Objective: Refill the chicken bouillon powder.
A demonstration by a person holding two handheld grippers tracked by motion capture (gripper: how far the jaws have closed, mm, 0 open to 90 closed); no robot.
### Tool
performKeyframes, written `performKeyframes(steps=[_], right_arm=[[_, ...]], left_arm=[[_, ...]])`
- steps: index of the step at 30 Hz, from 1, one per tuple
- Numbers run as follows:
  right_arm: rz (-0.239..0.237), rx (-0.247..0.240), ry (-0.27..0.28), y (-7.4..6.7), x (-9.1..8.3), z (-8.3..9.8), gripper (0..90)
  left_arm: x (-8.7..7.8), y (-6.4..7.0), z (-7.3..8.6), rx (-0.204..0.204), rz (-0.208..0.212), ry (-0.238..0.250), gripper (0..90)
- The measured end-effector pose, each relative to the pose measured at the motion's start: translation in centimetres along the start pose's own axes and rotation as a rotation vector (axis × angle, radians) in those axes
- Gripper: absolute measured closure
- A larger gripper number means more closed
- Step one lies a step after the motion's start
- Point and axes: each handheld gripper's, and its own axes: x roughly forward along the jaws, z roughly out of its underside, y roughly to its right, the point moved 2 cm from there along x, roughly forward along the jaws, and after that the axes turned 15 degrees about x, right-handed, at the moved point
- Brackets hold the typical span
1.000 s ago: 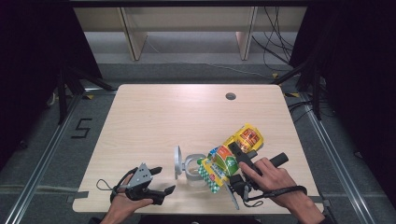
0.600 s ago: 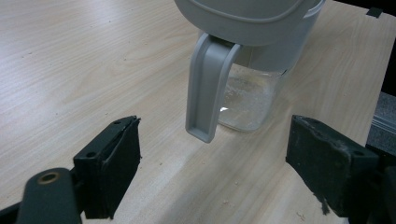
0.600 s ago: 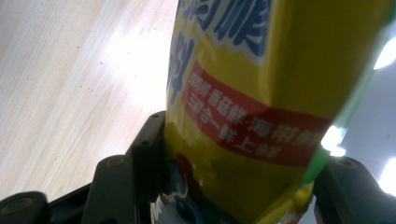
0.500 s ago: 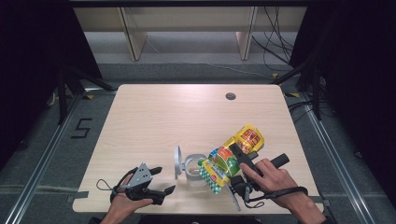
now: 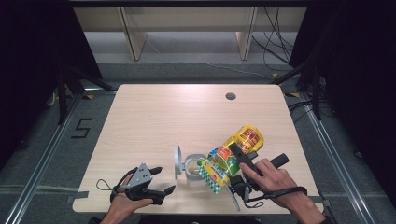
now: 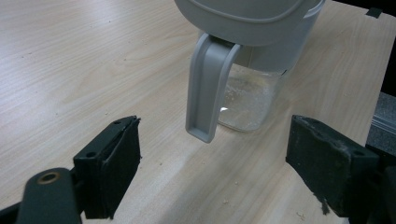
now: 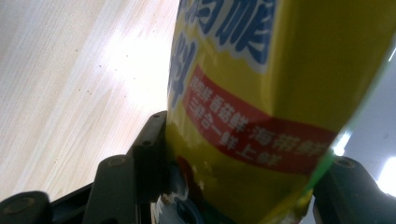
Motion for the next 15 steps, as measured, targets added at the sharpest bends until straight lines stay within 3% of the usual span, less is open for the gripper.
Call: performKeyframes(steps=[3,5,6,8,12,13,15], right_arm=[[0.0,-0.007,0.003,0.05,-0.02,-0.02,45.6],[0.001,0.02,0.004,-0.26,0.13,-0.17,45.7],[0.0,-0.012,-0.006,-0.16,0.09,-0.17,45.7],[-0.005,0.03,-0.014,-0.5,0.03,-0.15,45.7],[0.003,0.014,-0.003,-0.5,0.19,-0.3,45.8],[0.011,-0.027,-0.009,-0.2,0.13,-0.3,45.8],[0.007,-0.019,-0.014,-0.27,0.14,-0.32,45.8]], left_arm=[[0.0,0.05,0.01,-0.002,0.001,-0.002,16.9],[0.02,0.07,-0.02,-0.003,0.002,0.0,16.9],[0.06,0.11,-0.05,-0.005,0.002,0.007,16.9],[0.05,0.14,-0.04,-0.011,0.001,0.008,16.9],[-0.02,0.06,0.0,-0.004,0.0,-0.001,16.9],[-0.01,0.05,0.0,-0.002,0.001,-0.002,16.9],[0.06,0.13,-0.05,-0.012,0.001,0.008,16.9]])
